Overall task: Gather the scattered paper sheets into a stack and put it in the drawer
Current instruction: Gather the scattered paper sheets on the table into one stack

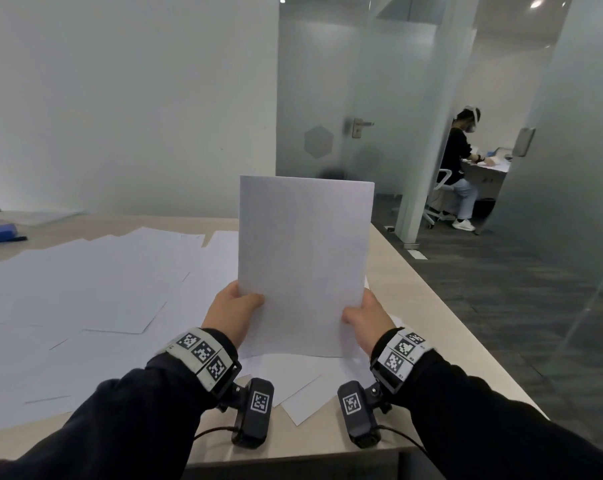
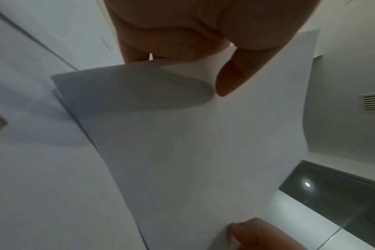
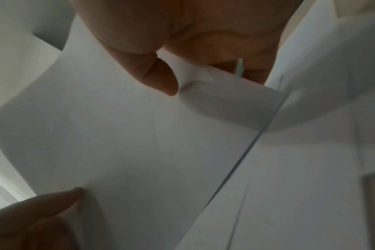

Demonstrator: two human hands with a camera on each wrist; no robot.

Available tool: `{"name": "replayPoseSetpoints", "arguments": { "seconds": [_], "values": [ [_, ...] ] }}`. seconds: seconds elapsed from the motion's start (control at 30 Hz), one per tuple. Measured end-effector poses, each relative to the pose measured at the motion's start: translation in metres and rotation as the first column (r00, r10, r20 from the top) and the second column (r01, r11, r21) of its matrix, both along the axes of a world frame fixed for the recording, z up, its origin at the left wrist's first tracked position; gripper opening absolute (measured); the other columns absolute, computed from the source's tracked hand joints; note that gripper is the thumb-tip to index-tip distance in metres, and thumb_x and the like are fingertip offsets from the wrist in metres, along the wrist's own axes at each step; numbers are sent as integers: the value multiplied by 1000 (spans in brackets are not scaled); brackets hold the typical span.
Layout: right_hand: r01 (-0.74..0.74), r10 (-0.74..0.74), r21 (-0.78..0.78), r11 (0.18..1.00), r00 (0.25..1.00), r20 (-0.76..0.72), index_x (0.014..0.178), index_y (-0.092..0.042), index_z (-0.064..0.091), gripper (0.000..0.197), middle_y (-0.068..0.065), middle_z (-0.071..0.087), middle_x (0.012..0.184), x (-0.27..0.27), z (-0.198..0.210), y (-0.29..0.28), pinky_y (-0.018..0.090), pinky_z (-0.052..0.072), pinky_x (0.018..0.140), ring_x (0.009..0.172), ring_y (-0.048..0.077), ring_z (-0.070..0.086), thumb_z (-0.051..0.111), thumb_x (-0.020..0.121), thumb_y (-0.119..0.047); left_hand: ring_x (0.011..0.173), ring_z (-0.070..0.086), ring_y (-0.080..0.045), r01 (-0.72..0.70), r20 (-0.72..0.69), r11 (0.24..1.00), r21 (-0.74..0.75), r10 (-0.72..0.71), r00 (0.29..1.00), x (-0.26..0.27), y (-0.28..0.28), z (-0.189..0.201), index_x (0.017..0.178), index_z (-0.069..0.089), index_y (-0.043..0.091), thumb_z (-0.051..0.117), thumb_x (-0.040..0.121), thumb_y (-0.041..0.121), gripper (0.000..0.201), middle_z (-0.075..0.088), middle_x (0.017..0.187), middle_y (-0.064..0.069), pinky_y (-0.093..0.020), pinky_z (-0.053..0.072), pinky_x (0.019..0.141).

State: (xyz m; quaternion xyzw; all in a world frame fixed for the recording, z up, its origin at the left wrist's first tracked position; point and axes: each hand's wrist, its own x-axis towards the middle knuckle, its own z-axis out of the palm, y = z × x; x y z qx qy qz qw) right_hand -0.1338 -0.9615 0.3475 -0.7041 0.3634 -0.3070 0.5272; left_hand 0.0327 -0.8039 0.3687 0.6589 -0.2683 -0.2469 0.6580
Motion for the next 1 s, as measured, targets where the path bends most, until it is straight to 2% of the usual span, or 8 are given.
{"name": "replayPoseSetpoints", "arguments": {
  "seconds": [0.13, 0.23, 0.37, 0.5, 0.63, 0.77, 0.9, 1.0],
  "values": [
    [39, -42, -37, 999, 996, -75, 113, -18, 53, 32, 8, 66, 106, -12, 4, -10, 33, 51, 79, 97, 28, 64, 51, 87, -2, 98, 69, -31, 27, 22, 999, 38, -28, 999, -6, -8, 9, 97, 69, 25, 56, 65, 22, 35, 75, 100, -5, -53, 52, 96],
    [111, -115, -51, 993, 991, -75, 114, -19, 55, 34, 5, 67, 99, -32, 15, -23, 29, 50, 71, 86, 23, 65, 52, 87, 0, 98, 70, -28, 118, 8, 990, 75, -118, 993, -19, -20, 15, 106, 67, 29, 53, 71, 17, 40, 75, 104, -2, -52, 55, 93],
    [217, -233, -104, 971, 954, -187, 114, -17, 56, 34, 6, 63, 104, -75, 20, -44, 27, 42, 66, 86, 21, 59, 51, 86, 2, 86, 70, -25, 316, -120, 939, 133, -301, 946, -53, -40, 12, 128, 54, 20, 45, 92, -4, 44, 71, 105, -6, -37, 59, 69],
    [265, -301, -142, 954, 861, -410, 111, -14, 57, 31, 8, 59, 104, -130, 16, -62, 27, 37, 76, 95, 25, 53, 52, 86, 4, 83, 71, -25, 448, -195, 873, 191, -414, 889, -88, -56, -1, 141, 45, 22, 53, 94, 6, 51, 70, 113, -7, -37, 58, 66],
    [273, -302, -139, 952, 753, -584, 111, -7, 62, 33, 13, 62, 108, -173, 2, -73, 27, 41, 75, 94, 27, 56, 52, 82, 6, 95, 72, -26, 546, -276, 801, 246, -482, 831, -119, -61, -15, 152, 30, 17, 62, 94, 16, 66, 63, 123, -7, -37, 55, 72],
    [276, -295, -139, 951, 677, -674, 120, -5, 61, 39, 17, 62, 119, -192, -6, -78, 27, 41, 79, 104, 32, 58, 52, 83, 4, 101, 70, -23, 582, -209, 753, 307, -543, 813, -130, -58, -20, 147, 41, 16, 63, 94, 21, 58, 62, 124, -5, -32, 55, 66],
    [276, -288, -132, 952, 658, -696, 125, -9, 57, 39, 11, 60, 106, -195, -7, -83, 29, 44, 76, 95, 30, 58, 46, 88, -1, 99, 69, -13, 526, -12, 761, 379, -565, 825, -130, -46, -15, 127, 61, 20, 60, 94, 26, 33, 65, 115, 4, -34, 58, 72],
    [297, -314, -152, 943, 636, -705, 142, -17, 47, 51, 12, 58, 129, -194, -4, -81, 33, 48, 92, 106, 31, 58, 43, 92, -8, 99, 65, -7, 444, 169, 791, 420, -549, 819, -124, -32, -11, 110, 68, 26, 59, 93, 27, 20, 69, 107, 8, -33, 56, 84]
  ]
}}
